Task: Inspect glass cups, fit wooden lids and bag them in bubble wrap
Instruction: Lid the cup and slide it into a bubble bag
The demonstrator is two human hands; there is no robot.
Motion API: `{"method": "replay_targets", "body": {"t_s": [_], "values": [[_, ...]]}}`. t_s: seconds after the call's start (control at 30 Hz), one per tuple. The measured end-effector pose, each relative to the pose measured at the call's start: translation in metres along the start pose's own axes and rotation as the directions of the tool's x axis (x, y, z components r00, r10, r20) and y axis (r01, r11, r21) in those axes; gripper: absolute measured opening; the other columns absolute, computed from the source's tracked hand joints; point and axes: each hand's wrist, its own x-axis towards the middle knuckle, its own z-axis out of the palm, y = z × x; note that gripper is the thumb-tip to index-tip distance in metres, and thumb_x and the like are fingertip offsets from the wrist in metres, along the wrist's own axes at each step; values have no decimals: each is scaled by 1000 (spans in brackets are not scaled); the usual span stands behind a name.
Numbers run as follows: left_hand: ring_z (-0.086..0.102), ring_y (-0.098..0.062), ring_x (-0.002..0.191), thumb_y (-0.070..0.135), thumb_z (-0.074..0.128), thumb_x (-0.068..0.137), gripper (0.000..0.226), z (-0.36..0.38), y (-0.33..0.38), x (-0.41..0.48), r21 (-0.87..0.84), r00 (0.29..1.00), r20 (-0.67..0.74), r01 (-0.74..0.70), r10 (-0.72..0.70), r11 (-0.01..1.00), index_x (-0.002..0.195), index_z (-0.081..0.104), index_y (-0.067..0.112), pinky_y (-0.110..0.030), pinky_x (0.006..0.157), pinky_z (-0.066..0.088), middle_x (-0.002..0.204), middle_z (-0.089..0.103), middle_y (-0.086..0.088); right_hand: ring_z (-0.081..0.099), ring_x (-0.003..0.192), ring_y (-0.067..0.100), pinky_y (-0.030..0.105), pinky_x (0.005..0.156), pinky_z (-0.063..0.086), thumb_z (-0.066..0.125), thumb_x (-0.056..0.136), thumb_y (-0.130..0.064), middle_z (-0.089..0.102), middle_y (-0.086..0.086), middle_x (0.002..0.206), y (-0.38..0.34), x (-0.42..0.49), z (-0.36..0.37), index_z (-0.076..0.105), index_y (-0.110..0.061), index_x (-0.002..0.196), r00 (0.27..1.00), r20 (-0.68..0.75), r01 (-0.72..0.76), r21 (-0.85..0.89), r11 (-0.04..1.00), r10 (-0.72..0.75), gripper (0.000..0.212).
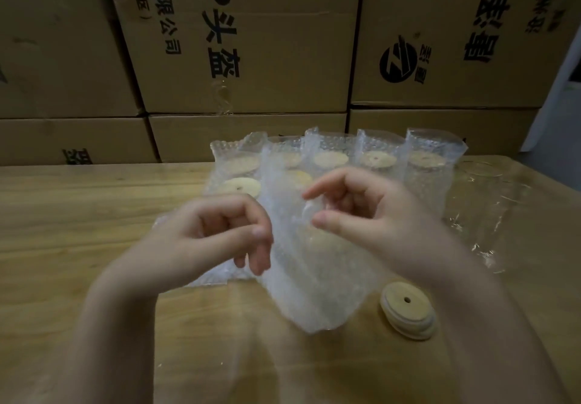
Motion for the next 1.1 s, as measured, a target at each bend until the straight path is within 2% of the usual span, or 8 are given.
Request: {"method": "replay_targets", "body": {"t_s": [0.1, 0.2, 0.47, 0.6, 0.73, 0.87, 0.97, 1.1], "values": [[68, -15, 66, 59, 57, 77, 40, 4, -3, 6, 114, 977, 60, 197, -205, 974, 73, 72, 22, -20, 58, 47, 71, 72, -4, 47, 63, 12, 21, 59, 41, 71, 84, -17, 51, -5, 68, 6, 4, 12, 67, -28, 83, 995, 101, 10, -89, 996, -1, 12], [69, -16, 63, 71, 52, 71, 54, 10, -6, 14, 193, 951, -36, 310, -308, 931, 69, 72, 21, -18, 52, 44, 68, 73, -4, 43, 58, 3, 16, 56, 37, 71, 84, -19, 49, -11, 65, 11, 6, 19, 65, -27, 81, 995, 101, 24, -161, 987, -8, 11], [67, -8, 59, 22, 63, 84, 12, 18, -4, 21, 179, 895, -365, 338, -257, 924, 72, 65, 21, -17, 49, 43, 68, 71, 5, 44, 54, 3, 15, 52, 36, 65, 89, -26, 52, 5, 65, 13, 10, 25, 66, -30, 87, 1000, -8, 27, -107, 994, -28, 5], [66, -5, 58, 5, 57, 80, 15, 19, 2, 22, 34, 737, -638, 317, -224, 948, 66, 54, 11, -26, 53, 40, 64, 71, 2, 42, 52, 0, 11, 50, 34, 57, 93, -16, 46, -8, 59, 11, 8, 18, 68, -29, 89, 995, -96, 7, -31, 1000, -10, 17], [57, -19, 61, 24, 61, 64, 16, 28, 11, 25, 7, 648, -740, 274, -179, 962, 67, 48, 16, -34, 55, 42, 58, 59, 1, 44, 50, 4, 15, 47, 33, 54, 94, -11, 51, -13, 59, 5, 5, 20, 71, -27, 92, 992, -93, 64, -164, 984, -80, 23], [45, -8, 53, 39, 59, 62, 22, 42, 13, 28, 149, 648, -751, 355, -128, 923, 71, 48, 23, -37, 55, 40, 58, 49, 9, 46, 61, 6, 23, 54, 37, 54, 91, -10, 53, -14, 75, -3, 5, 36, 71, -17, 95, 946, -89, 233, -488, 841, -313, 19], [43, -4, 50, 34, 54, 60, 17, 40, 17, 24, 205, 627, -774, 383, -90, 900, 73, 50, 25, -34, 54, 40, 62, 53, 16, 35, 60, 7, 21, 51, 29, 50, 89, -12, 42, -9, 72, -9, 5, 42, 73, -16, 94, 889, -64, 263, -740, 619, -454, 24], [49, -4, 52, 36, 50, 58, 16, 29, 26, 13, 309, 691, -712, 466, -123, 829, 69, 55, 25, -29, 52, 38, 67, 58, 19, 48, 57, 14, 27, 45, 41, 57, 87, -7, 56, 2, 71, -6, 3, 42, 74, -13, 98, 839, -99, 260, -790, 555, -535, 21]]}}
